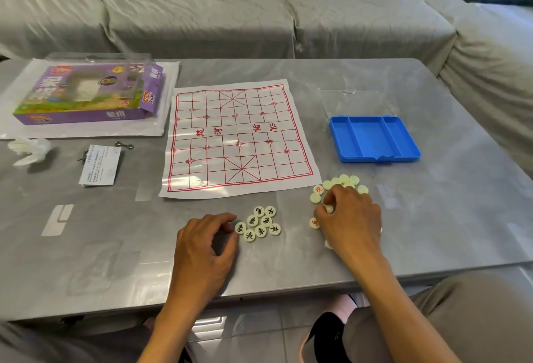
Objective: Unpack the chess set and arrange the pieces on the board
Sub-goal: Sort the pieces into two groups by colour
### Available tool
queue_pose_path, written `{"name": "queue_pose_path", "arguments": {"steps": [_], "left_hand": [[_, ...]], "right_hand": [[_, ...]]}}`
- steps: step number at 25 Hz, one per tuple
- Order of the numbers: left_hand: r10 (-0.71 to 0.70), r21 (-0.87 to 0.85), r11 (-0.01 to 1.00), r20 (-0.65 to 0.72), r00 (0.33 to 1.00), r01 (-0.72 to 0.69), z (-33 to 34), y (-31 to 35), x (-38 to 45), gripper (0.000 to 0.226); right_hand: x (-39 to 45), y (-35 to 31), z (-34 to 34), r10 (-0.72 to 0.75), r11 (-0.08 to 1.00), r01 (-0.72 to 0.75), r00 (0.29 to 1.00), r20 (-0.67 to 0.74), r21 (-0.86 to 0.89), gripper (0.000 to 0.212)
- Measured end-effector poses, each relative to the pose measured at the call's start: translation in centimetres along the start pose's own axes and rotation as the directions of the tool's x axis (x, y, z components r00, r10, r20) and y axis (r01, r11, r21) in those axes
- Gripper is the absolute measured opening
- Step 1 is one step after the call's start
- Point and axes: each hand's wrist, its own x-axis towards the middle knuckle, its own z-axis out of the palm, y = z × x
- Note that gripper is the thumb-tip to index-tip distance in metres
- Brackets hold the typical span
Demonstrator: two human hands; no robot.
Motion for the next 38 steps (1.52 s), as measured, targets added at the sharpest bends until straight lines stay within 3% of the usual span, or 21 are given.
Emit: {"name": "queue_pose_path", "arguments": {"steps": [2,4,7,9,16,23,31,35,38], "left_hand": [[-0.004,0.004,1.0,0.001,1.0,0.004,0.0,0.1,0.0,0.028],[0.001,0.009,1.0,0.004,1.0,-0.001,0.0,0.1,0.0,0.028],[0.006,0.012,1.0,0.004,1.0,-0.006,-0.1,0.0,-0.1,0.031],[-0.005,0.012,1.0,0.004,1.0,0.005,-0.1,0.0,-0.1,0.03],[0.004,0.007,1.0,0.001,1.0,-0.004,-0.1,0.0,-0.1,0.034],[-0.006,0.002,1.0,0.002,1.0,0.006,-0.1,0.0,-0.1,0.03],[0.007,0.002,1.0,0.002,1.0,-0.007,-0.1,0.1,0.0,0.033],[0.002,0.002,1.0,0.0,1.0,-0.002,-0.1,0.2,0.0,0.031],[0.002,-0.002,1.0,0.005,1.0,-0.002,-0.2,0.1,0.0,0.033]], "right_hand": [[0.1,0.2,-0.4,0.0,0.998,0.003,0.999,-0.042,0.068,0.024],[-0.3,-0.1,-0.8,-0.099,0.966,0.11,0.993,-0.06,0.234,0.022],[-1.9,-1.5,-0.7,-0.348,0.896,0.309,0.935,0.072,0.318,0.019],[-2.4,-2.1,-0.2,-0.415,0.883,0.366,0.901,0.124,0.293,0.018],[-2.1,-1.6,0.6,-0.371,0.888,0.326,0.924,0.088,0.326,0.019],[-1.5,-0.9,1.2,-0.366,0.915,0.35,0.929,0.047,0.202,0.019],[-2.5,-2.4,1.2,-0.418,0.867,0.397,0.909,0.006,0.302,0.019],[-2.5,-2.0,1.4,-0.533,0.836,0.508,0.841,0.088,0.206,0.029],[-2.6,-1.9,0.9,-0.528,0.849,0.519,0.844,0.097,0.101,0.028]]}}
